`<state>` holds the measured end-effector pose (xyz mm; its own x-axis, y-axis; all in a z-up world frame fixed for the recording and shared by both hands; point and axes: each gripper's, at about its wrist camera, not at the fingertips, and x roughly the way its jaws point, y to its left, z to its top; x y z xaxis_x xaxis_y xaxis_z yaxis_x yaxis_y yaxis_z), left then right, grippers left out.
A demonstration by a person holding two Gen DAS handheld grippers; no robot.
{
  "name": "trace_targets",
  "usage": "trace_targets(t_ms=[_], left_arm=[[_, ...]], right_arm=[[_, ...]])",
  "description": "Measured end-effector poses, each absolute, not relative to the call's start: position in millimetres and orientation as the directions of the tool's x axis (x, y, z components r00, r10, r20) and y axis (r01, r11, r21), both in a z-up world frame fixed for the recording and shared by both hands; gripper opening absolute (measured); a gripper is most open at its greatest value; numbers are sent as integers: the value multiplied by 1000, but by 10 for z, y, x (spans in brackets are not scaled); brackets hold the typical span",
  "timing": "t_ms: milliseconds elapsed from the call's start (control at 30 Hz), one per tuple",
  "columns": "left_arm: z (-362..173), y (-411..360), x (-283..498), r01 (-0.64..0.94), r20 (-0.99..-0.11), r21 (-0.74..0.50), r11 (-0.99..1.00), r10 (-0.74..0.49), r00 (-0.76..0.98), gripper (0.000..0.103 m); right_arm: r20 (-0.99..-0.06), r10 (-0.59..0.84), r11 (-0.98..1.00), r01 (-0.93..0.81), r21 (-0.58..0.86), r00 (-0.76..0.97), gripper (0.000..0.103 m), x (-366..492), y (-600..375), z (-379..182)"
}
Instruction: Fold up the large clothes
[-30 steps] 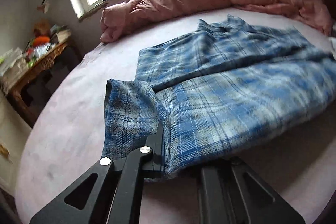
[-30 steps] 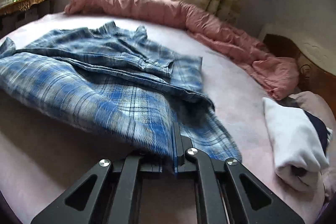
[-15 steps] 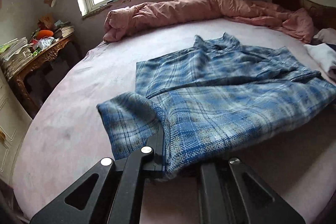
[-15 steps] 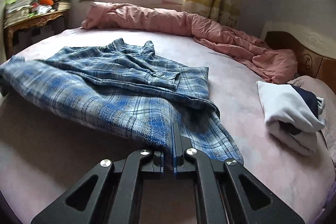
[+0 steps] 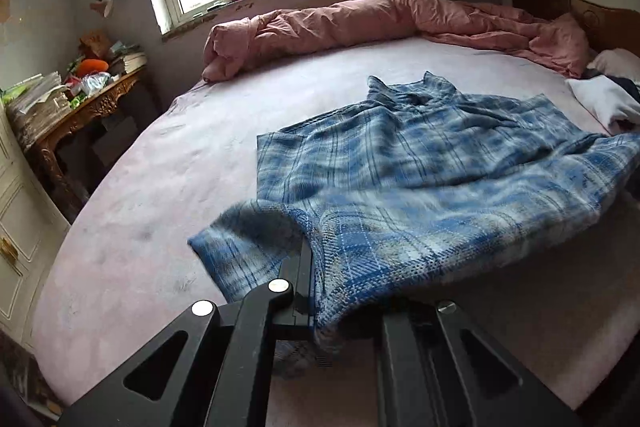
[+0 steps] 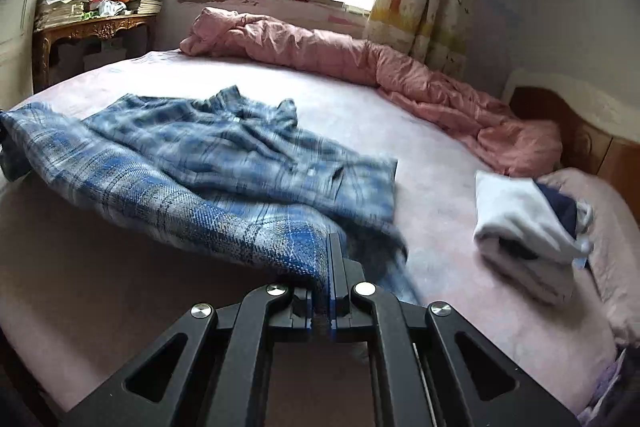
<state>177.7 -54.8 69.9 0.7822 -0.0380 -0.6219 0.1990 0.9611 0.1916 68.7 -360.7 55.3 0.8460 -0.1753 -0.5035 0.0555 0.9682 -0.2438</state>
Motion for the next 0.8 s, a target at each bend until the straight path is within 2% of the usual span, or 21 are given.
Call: trace_targets(t_ms=[267,400,500,633,733,800], left_arm=[[992,-653,2699,145,-589,190,971,-6,808,7],[936,-732,3207,115,-580,207,972,27,814,7],[702,-850,3607,113,-632,261,959,82,771,7],[466,-832,3951,119,-672,188,975,39,739,7],[373,-742,4162,103,-705,37,994,-47,708,7],[310,-779,4223,108,-705,48,993,-42,708,7]], right_arm=[[-461,-236,964,146,-222,856,6,1790,-3749,950],[-488,-266,964,234,-128,831,6,2400,-3880,868],[-518,-282,959,252,-130,807,6,2818,-3893,656],[-547,-276,958,271,-93,790,6,3177,-3947,364],[-579,-281,955,281,-93,765,6,3312,-3945,221],[-570,-291,956,256,-143,769,6,3347,-3918,198]])
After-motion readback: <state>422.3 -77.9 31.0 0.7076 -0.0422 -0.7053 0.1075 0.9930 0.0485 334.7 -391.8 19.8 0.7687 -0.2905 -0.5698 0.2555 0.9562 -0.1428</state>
